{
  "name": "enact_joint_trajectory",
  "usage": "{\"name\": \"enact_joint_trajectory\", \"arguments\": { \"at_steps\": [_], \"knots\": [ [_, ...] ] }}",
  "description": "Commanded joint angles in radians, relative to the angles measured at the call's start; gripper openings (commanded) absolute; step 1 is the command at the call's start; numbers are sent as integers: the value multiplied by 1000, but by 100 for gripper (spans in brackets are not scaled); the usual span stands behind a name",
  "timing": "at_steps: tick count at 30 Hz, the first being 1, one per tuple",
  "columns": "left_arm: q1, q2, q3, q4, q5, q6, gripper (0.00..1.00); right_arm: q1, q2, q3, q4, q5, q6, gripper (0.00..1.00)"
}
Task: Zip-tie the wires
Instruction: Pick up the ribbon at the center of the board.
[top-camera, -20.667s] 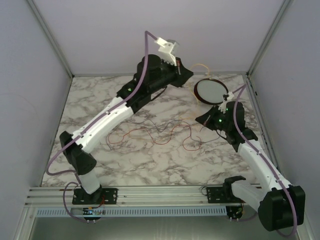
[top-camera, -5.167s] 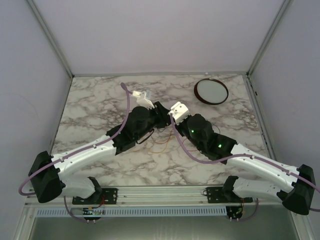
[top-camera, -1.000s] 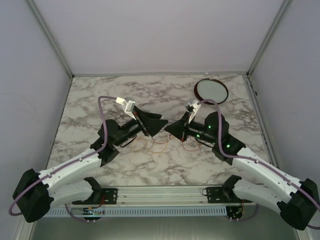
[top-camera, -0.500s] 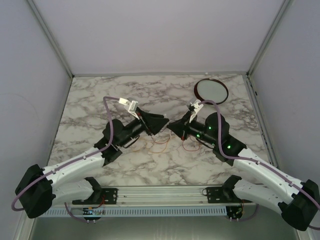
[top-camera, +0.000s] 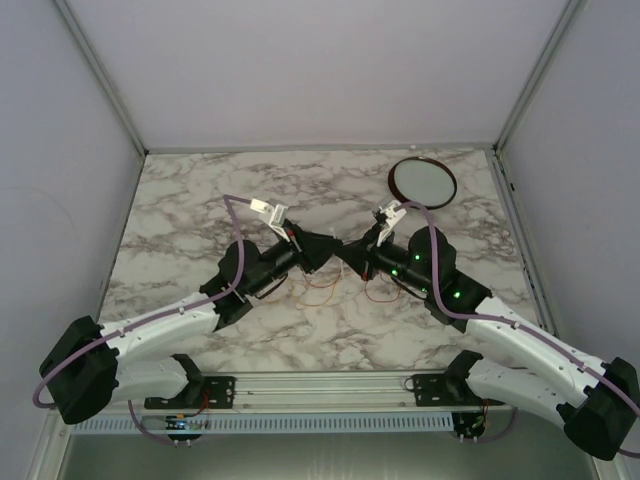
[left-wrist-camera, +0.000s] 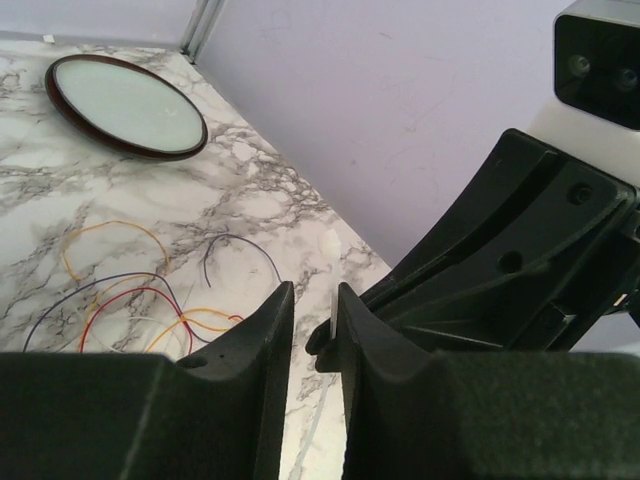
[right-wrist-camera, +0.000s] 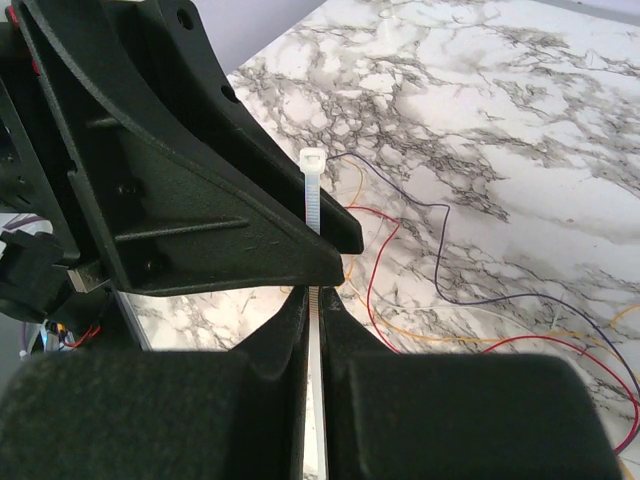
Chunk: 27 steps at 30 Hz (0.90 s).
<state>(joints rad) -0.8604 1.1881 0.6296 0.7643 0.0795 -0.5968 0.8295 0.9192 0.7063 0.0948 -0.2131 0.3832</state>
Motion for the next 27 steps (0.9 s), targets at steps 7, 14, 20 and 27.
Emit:
{"name": "enact_joint_trajectory", "arguments": {
  "at_steps": [7, 14, 20, 27],
  "knots": [
    [-13, 18, 32, 67, -24, 12, 2, 17, 10, 52, -3, 52, -8, 0],
    [-10, 15, 40, 41, -72, 40, 0, 16, 2, 44, -7, 87, -14, 20],
    [129, 53, 138, -71, 34, 70, 0, 3, -79, 16, -6, 210, -62, 84],
    [378, 270, 360, -127, 434, 96, 0, -14, -187, -51, 17, 304, -134, 99]
  ]
}}
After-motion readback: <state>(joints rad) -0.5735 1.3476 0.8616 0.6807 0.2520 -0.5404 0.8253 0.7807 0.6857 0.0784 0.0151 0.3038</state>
